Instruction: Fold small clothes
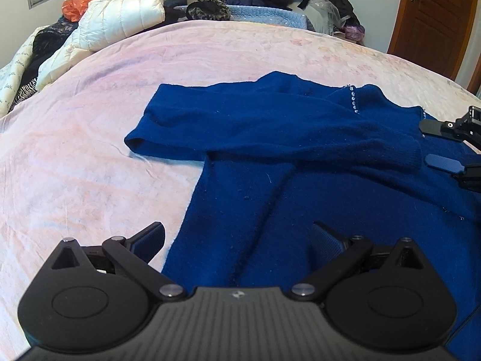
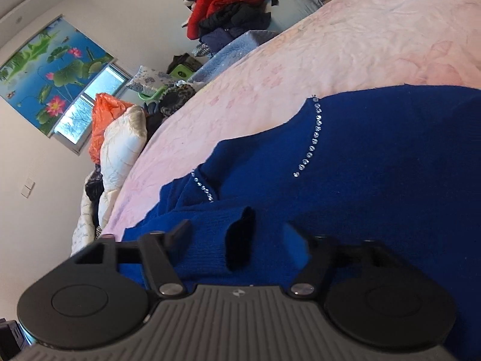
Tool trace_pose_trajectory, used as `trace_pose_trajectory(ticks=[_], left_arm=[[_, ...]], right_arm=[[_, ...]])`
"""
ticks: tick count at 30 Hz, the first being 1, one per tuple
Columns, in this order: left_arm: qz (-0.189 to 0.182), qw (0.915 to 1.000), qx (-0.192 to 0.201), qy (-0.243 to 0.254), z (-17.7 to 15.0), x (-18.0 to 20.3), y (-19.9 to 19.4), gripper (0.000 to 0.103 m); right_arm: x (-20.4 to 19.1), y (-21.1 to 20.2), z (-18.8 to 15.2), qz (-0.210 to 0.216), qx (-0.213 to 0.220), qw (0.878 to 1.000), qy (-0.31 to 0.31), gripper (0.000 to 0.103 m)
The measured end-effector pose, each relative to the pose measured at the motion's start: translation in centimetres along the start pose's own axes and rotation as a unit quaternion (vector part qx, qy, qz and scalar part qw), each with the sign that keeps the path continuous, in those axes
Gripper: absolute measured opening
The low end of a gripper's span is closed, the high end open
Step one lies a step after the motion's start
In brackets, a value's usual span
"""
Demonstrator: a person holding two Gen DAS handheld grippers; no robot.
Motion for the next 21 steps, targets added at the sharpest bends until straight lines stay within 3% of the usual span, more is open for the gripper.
trace_pose_trajectory(ticks=[6,7,8,9,17,21], left_arm=[[-0.007,1.0,0.004,-0.003,0.5,0.4,0.1,0.103],[-0.007,0.9999,0.007,0.002,0.6,0.6,0.0,0.103],[-0.005,0.9999,0.009,0.009,0.7,0.8,0.0,0.103],[-0.002,0.9998,0.011,0.017,0.7,1.0,-0.1,0.103],[-0.01,0.9997,0.015,0.019,1.1,1.6,0.3,0.103],[0.002,0.9966,0.055,0.061,1.6,3.1,0.5,0.103]], right_arm=[[-1.3,3.1,-0.5,0.011,-0.024,1.0,-0.005,0.048],[-1.5,3.5,-0.7,0.003,-0.022,1.0,-0.008,0.035],[-1.6,3.9,-0.7,-0.002,-0.023,1.0,-0.009,0.014],[-1.6,4.1,-0.7,-0.006,-0.024,1.0,-0.005,0.007],[-1.8,0.6,-0.2,-0.01,0.019,0.999,-0.04,0.008],[-0.8,-1.0,0.7,0.008,0.012,1.0,-0.01,0.008]])
Point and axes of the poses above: each gripper's, at about its wrist camera, not at the fingertips, and y roughly the way its jaws point, x to its right, z to its top, the point moved 1 cm from there along y, roughly the way its jaws point, and after that the axes turned 2 degrees about -x, right-handed, at the moved point
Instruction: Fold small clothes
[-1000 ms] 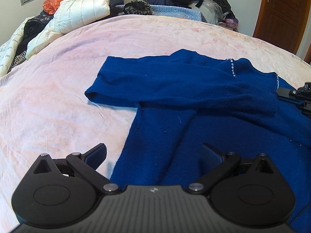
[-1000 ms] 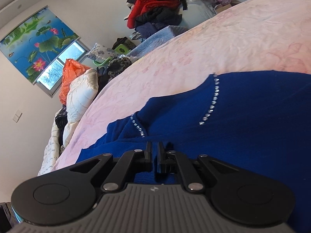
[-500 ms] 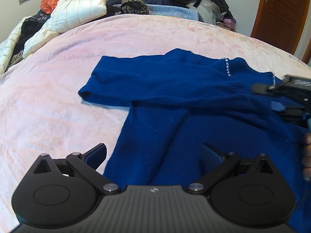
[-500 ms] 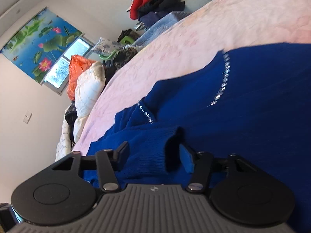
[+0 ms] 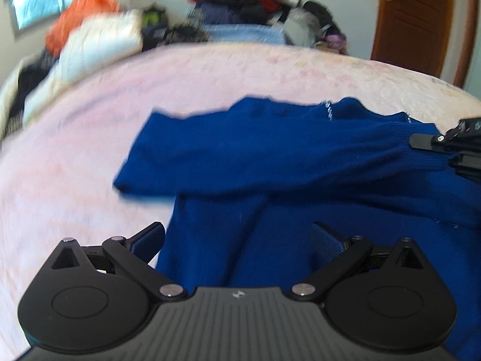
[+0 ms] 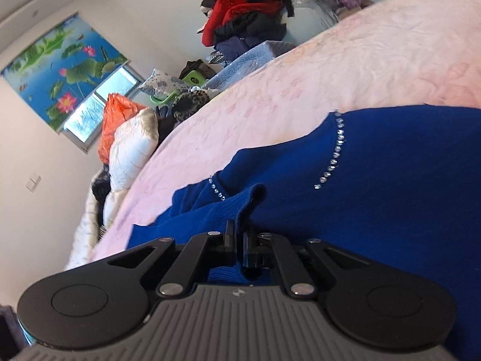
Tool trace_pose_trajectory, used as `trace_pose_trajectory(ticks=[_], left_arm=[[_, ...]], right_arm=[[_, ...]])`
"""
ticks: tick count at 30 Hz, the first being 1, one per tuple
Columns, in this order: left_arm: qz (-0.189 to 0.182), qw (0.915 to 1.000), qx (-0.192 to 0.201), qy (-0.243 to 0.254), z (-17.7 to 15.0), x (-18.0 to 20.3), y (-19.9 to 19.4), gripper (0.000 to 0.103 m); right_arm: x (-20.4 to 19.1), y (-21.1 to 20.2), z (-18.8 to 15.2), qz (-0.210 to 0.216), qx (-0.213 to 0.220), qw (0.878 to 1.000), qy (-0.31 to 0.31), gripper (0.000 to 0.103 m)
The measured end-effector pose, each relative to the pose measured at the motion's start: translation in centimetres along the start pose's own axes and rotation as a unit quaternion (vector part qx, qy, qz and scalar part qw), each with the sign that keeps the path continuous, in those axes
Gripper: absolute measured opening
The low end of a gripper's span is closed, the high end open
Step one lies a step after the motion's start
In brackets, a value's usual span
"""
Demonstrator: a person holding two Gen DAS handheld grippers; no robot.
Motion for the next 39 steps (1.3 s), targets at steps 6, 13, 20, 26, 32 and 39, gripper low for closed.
trace_pose_trajectory(ticks=[6,13,20,26,32,39], left_arm=[[0.044,0.9875,0.075,0.132,1.2,5.2,1.0,0.103],[0.038,0.9708,0.116,0.206,1.8,9.8,2.3,0.103],[-0.004,0.9849,0.109,0.135,4.2,9.1,3.3,0.103],[-0.018,0.9852,0.111,0.13,4.9,9.6,3.4,0.099],[-0.024,0.9816,0.103,0.159,4.3,10.9,3.5,0.04],[-0.053,0.9855,0.086,0.136,3.9,10.4,4.0,0.01]], right_arm=[[-1.1,-1.1,0.4,0.032,-0.012,0.999,0.01,0.008],[-2.1,-1.7,1.0,0.055,-0.011,0.998,0.014,0.008],[-1.8,-1.9,1.2,0.054,-0.009,0.998,0.018,0.008],[-1.5,-2.2,1.0,0.048,-0.007,0.999,0.016,0.008],[-1.0,-2.0,0.8,0.042,-0.009,0.999,0.018,0.008],[-0.8,-2.1,0.8,0.036,-0.006,0.999,0.015,0.008]])
Point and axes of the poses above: each gripper's, at about its wrist camera, not at the fingertips, and y roughly the way its jaws point, x to its right, z to its top, the point moved 1 cm from there along y, roughly the way its jaws point, and after that the axes turned 2 degrees about -x, right-handed, at the moved point
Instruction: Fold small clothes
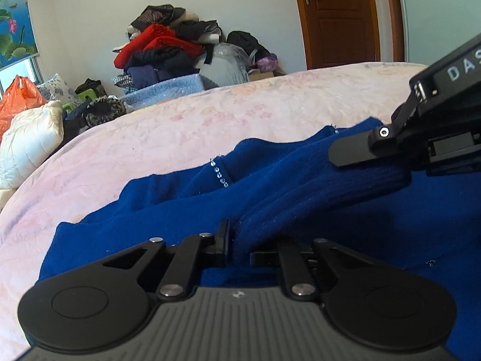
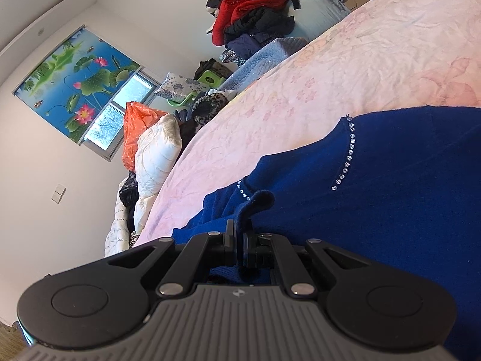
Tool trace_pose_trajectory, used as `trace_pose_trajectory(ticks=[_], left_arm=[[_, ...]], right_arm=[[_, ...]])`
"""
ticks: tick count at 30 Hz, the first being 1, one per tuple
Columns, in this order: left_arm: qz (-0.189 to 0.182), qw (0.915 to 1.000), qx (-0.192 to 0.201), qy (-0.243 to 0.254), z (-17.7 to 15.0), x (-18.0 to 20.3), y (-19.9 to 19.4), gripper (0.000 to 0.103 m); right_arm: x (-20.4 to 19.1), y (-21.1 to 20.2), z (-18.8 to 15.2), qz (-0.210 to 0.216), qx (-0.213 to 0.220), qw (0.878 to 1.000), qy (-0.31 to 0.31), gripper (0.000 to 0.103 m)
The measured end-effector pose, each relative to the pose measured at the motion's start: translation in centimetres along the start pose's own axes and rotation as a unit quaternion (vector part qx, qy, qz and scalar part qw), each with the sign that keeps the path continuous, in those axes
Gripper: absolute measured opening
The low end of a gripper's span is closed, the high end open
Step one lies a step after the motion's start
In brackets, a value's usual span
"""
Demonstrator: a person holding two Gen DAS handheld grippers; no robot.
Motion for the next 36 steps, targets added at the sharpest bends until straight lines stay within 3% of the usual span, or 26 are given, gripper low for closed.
trace_pose_trajectory(ticks=[16,36], left_arm=[[-0.011,0.9999,0.003,-0.004,0.6,0.9,-0.7,0.01],[-0.033,0.999,0.0,0.031,2.1,5.6,-0.6,0.01]], right_arm=[[0.8,-0.9,0.0,-0.014,0.014,1.0,-0.005,0.008],[3.8,-5.1,0.2,-0.031,0.046,0.998,0.015,0.008]])
Point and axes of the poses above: each gripper's, at about its wrist camera, not at the fingertips, and y roughly the way its jaws point, x to its right, z to its top, the point moved 1 cm from there along y, roughly the way its jaws point, and after that the axes turned 2 degrees about -x, right-handed, at the moved point
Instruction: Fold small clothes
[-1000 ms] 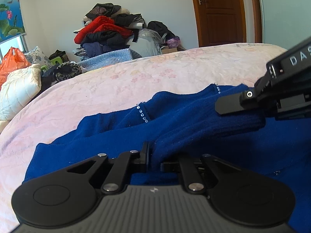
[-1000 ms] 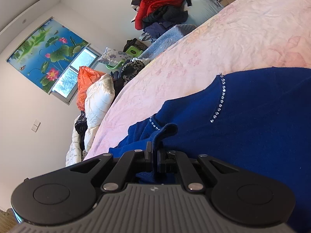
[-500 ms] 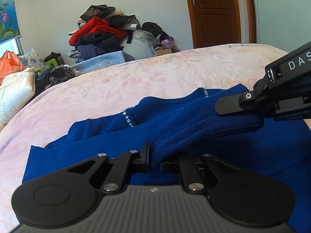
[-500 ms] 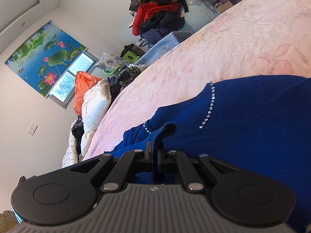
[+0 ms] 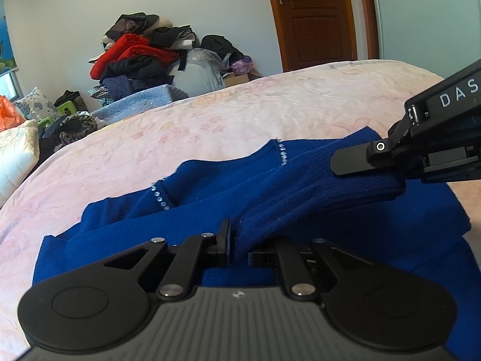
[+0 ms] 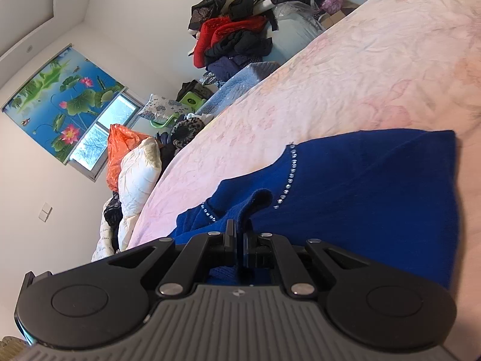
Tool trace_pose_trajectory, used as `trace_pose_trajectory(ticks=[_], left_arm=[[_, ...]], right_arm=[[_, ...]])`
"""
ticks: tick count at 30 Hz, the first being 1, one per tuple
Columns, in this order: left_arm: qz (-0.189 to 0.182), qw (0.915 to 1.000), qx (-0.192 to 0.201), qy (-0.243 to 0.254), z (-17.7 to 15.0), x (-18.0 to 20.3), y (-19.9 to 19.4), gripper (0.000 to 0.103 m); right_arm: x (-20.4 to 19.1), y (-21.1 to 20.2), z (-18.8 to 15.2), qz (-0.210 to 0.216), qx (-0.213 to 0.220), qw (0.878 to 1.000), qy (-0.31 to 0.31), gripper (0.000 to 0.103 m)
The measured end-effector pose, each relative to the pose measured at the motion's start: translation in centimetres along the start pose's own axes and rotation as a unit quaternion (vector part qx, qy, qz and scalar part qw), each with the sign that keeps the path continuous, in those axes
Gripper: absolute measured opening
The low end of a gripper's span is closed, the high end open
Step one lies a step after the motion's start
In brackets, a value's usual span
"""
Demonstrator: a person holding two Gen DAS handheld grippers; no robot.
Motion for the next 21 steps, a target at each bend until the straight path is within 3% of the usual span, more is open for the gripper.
trace_pose_trajectory(ticks=[21], left_arm=[[-0.017,0.9992,-0.014,0.032,0.5,4.4,0.9,0.01]], right_arm=[[3.6,-2.6,0.2,-0.012,0.021,0.999,0.029,0.008]])
Point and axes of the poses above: each gripper's, at about its wrist camera, not at the fingertips, and y roughly the way its jaws point, x to its right, z to its top, the point moved 1 cm from there along y, roughly the way its jaws point, and after that the axes turned 2 degrees about -x, right-handed, at the moved point
